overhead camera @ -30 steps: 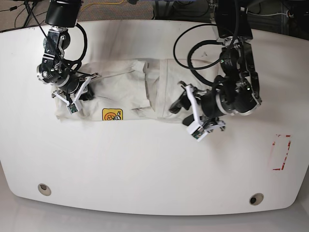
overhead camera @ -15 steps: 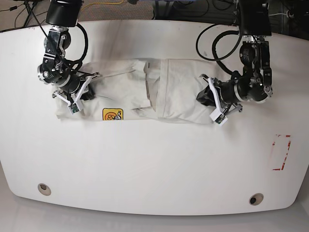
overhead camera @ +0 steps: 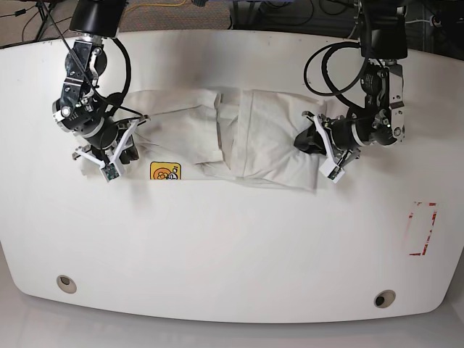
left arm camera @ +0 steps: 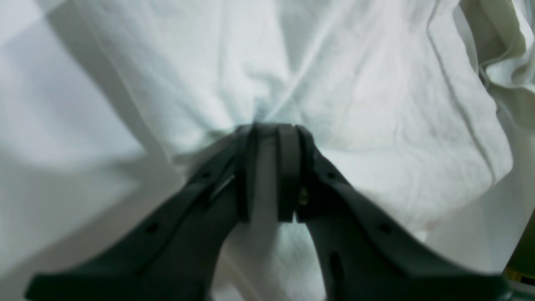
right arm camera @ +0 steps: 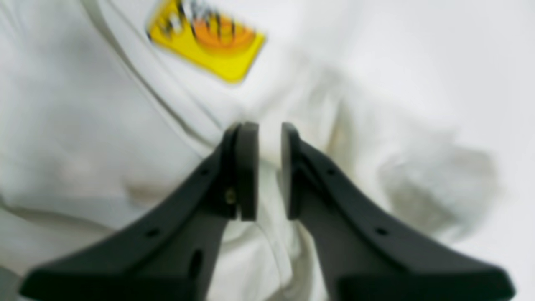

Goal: Layout the t-shirt on the table in an organized manner, then fold the t-shirt properly
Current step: 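Move the right gripper to the opposite end of the shirt strip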

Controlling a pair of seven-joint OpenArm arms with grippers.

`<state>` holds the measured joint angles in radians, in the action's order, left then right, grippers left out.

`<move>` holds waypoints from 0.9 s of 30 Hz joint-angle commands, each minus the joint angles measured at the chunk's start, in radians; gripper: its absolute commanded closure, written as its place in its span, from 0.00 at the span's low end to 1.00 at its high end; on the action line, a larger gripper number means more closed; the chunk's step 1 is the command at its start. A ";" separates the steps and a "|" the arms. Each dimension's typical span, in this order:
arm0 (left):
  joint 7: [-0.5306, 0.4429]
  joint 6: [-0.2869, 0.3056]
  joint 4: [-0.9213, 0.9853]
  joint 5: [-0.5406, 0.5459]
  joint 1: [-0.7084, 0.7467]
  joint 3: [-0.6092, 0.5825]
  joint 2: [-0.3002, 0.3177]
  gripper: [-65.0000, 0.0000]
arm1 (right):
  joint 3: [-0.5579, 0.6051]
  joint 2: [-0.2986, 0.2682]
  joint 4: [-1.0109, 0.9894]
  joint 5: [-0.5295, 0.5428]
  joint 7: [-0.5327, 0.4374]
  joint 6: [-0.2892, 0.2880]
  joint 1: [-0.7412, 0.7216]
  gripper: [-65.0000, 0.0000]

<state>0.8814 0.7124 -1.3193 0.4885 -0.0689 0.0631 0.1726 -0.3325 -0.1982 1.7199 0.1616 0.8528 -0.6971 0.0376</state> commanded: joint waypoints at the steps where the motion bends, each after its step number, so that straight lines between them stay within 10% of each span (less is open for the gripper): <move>1: 0.048 -0.014 0.022 -0.084 -0.002 -0.001 0.005 0.88 | -0.044 0.006 0.096 0.010 0.038 -0.001 -0.017 0.67; 5: 0.046 -0.014 0.031 -0.089 -0.002 -0.001 0.006 0.88 | -0.152 0.069 0.210 0.010 0.162 -0.001 -0.054 0.28; 10: 0.045 -0.014 0.033 -0.089 -0.004 -0.001 0.008 0.88 | -0.317 0.115 0.225 0.037 0.283 -0.001 -0.127 0.03; 18: 0.031 -0.014 0.037 -0.089 -0.026 0.001 0.034 0.88 | -0.560 0.070 0.047 0.212 0.460 -0.001 -0.230 0.07; 27: 0.031 -0.014 0.037 -0.089 -0.026 0.001 0.049 0.88 | -0.646 -0.034 -0.223 0.295 0.417 -0.001 -0.242 0.15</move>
<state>0.8570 0.7231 -1.2842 0.4751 -0.0948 0.0628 0.1959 -0.9726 -0.1989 1.5242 0.4252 1.3041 -0.6968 -0.1860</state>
